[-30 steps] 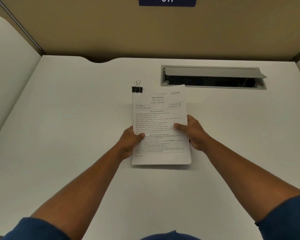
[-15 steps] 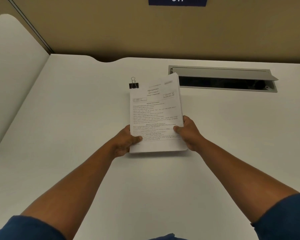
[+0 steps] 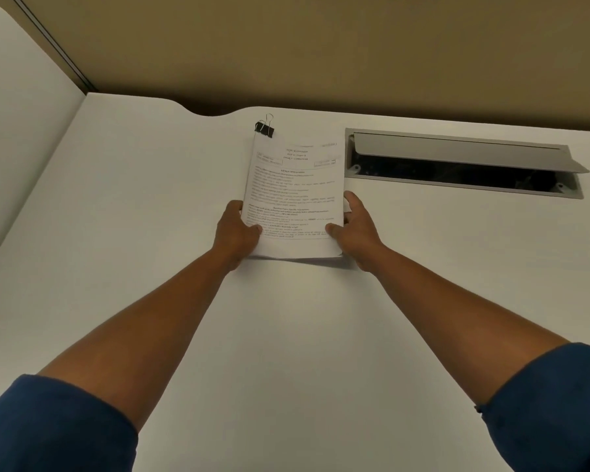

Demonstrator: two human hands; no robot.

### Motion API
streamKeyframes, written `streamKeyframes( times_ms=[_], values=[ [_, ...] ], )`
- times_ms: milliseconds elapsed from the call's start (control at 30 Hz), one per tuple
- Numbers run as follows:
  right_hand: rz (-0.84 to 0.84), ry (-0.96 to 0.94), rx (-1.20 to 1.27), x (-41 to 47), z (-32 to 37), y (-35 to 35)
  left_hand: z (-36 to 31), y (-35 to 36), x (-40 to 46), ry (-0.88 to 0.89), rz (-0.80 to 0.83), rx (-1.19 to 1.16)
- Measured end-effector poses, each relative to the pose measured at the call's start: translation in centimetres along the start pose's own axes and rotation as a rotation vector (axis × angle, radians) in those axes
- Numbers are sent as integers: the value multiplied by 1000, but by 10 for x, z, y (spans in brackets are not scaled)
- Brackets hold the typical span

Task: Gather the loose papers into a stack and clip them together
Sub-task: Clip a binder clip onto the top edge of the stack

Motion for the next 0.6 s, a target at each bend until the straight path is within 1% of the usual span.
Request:
streamKeyframes(
  times_ms=[133, 267, 367, 600],
  values=[
    [-103, -68, -78, 22, 12, -7, -19, 0, 23, 58, -39, 36],
    [-160, -122, -118, 40, 20, -12, -32, 4, 44, 109, -62, 98],
    [-179, -139, -156, 50, 22, -15, -37, 5, 56, 109, -80, 148],
    [-160, -138, -240, 73, 21, -16, -40, 6, 76, 74, -93, 155]
  ],
)
Point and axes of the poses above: each hand's wrist, its own x-axis towards the middle knuckle, its own y-axis out of the palm, z = x × y, the point moved 10 cm from there along x, towards the middle knuckle, and after that the axes turned 9 degrees about -y, right-handed, at the moved point
